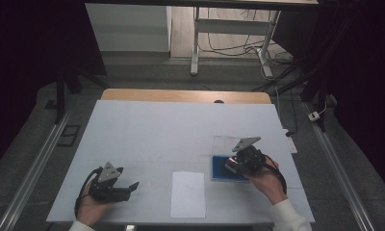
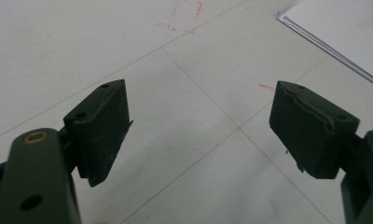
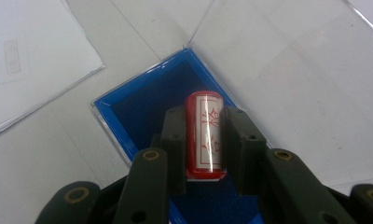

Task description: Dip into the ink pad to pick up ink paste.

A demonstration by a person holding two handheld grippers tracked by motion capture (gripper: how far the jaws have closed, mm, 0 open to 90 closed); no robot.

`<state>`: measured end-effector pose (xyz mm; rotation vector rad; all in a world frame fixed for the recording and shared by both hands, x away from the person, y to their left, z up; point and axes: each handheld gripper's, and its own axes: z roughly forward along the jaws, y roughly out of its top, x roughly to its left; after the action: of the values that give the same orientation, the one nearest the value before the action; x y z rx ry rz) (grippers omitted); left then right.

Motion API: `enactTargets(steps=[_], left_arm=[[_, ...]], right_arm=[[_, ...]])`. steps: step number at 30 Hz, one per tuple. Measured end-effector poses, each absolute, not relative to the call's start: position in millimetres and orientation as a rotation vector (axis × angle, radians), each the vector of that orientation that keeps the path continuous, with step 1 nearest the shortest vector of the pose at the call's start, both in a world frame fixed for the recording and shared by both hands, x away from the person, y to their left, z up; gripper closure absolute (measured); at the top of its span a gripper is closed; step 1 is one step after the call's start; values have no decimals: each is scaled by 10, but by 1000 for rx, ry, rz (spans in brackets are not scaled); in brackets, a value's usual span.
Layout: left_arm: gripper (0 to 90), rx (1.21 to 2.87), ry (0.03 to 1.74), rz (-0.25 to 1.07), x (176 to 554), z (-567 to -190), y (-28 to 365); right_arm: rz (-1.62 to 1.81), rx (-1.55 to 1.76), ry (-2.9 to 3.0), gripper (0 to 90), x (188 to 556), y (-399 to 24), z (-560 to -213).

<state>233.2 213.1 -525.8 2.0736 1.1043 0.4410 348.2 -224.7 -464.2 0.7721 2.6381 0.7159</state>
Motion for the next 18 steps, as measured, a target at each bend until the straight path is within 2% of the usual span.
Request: enactTargets(steps=[18], left_arm=[[201, 2075, 1110, 440, 2329, -5265, 2132]], right_arm=[[594, 784, 2680, 709, 3525, -2151, -4642]])
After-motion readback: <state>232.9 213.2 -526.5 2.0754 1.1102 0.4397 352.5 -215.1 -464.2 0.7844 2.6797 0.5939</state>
